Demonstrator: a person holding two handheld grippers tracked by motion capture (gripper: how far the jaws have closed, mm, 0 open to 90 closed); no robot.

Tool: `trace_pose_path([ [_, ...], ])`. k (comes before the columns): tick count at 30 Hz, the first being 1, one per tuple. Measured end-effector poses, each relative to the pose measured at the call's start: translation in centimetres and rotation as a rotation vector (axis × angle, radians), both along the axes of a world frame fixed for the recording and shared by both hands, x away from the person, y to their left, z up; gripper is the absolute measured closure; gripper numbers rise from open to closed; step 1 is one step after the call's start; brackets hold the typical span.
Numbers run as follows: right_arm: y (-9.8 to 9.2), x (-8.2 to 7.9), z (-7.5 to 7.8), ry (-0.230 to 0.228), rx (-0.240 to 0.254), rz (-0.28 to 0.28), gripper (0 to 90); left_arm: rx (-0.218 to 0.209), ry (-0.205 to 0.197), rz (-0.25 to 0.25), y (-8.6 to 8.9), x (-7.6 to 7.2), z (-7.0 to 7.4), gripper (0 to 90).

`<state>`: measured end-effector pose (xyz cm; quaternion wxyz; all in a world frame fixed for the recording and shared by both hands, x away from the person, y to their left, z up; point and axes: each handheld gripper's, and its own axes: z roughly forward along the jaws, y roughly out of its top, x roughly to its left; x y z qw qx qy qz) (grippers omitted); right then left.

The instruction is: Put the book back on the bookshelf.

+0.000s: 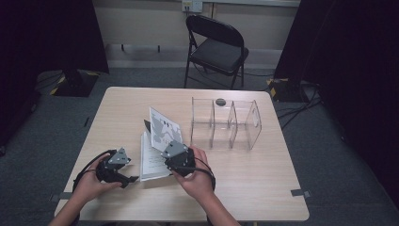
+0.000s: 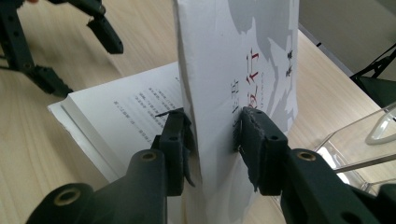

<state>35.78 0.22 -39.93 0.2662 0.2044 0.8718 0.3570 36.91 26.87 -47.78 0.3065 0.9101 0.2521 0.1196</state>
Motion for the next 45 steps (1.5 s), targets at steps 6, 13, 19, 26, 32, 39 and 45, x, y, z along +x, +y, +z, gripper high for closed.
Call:
trace_pose_path([
  [6,0.1,0.3,0.8,0.022,-0.013,0.005,63.4,-0.012,-0.022,-0.002,-1.0,-0.1,-0.4,20.7],
  [13,0.3,0.3,1.2,0.035,-0.031,0.014,63.4,-0.039,-0.055,-0.018,-1.5,-0.1,-0.3,22.2],
  [19,0.4,0.3,1.5,0.046,-0.025,0.016,63.4,-0.046,-0.074,-0.090,-1.8,0.1,-0.8,31.7],
  [26,0.5,0.3,1.6,0.049,-0.038,0.024,63.2,-0.076,-0.051,-0.051,-2.3,-0.1,-0.9,38.0],
  [32,0.5,0.5,1.9,0.060,-0.040,0.023,63.3,-0.087,-0.053,-0.034,-2.3,-0.1,-0.7,39.7],
  [39,0.7,0.7,2.1,0.058,-0.041,0.024,63.4,-0.065,-0.080,-0.048,-2.2,0.0,-0.6,42.6],
  [45,0.8,0.6,2.2,0.063,-0.049,0.025,63.4,-0.044,-0.098,-0.029,-2.3,0.2,-0.6,44.7],
])
